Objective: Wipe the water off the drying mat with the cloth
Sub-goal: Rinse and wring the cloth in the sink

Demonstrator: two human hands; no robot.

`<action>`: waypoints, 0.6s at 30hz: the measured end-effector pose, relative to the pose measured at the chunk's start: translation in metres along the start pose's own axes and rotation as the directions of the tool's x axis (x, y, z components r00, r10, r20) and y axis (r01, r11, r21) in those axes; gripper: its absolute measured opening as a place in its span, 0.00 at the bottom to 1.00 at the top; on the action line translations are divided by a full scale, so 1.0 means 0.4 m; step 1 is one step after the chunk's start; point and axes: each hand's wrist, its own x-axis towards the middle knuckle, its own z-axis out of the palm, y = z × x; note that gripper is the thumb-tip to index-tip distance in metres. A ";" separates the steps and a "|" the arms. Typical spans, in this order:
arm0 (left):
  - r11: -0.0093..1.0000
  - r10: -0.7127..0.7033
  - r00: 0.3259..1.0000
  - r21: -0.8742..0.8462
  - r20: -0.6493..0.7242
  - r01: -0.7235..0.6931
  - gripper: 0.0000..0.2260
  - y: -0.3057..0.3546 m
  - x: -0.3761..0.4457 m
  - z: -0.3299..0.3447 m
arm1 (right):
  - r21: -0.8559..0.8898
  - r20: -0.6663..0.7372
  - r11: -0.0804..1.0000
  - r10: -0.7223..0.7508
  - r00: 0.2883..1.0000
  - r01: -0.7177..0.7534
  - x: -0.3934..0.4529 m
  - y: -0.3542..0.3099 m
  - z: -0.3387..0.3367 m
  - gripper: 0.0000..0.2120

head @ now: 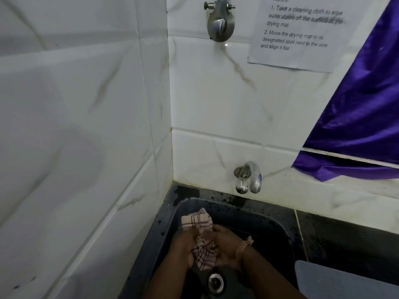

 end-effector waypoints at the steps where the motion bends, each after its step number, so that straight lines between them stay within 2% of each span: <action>1: 1.000 0.012 0.999 -0.029 -0.048 -0.013 0.10 0.007 0.018 0.001 | -0.117 -0.006 0.992 -0.045 0.999 0.044 0.020 -0.011 0.005 0.10; 4: 0.996 0.009 0.992 -0.088 -0.128 -0.020 0.11 0.033 0.071 0.011 | -0.478 -0.034 0.864 -0.197 0.980 0.157 0.079 -0.053 0.015 0.13; 7: 0.986 0.014 0.996 -0.163 -0.090 -0.029 0.12 0.071 0.113 0.014 | -0.657 -0.006 0.731 -0.249 0.969 0.184 0.131 -0.114 0.023 0.12; 10: 0.990 0.036 0.992 -0.128 -0.119 -0.052 0.12 0.118 0.192 -0.001 | -0.771 0.024 0.604 -0.288 0.957 0.201 0.213 -0.174 0.028 0.13; 13: 0.991 0.027 0.991 -0.126 -0.129 -0.044 0.18 0.152 0.324 -0.020 | -0.883 -0.017 0.429 -0.433 0.901 0.189 0.286 -0.240 0.038 0.12; 16: 0.983 0.038 0.974 -0.167 -0.222 -0.076 0.15 0.217 0.375 -0.001 | -0.895 -0.085 0.408 -0.551 0.830 0.179 0.364 -0.274 0.044 0.13; 18: 0.987 0.045 0.952 -0.135 -0.304 -0.090 0.18 0.261 0.384 0.018 | -0.895 -0.114 0.412 -0.585 0.803 0.173 0.423 -0.279 0.054 0.12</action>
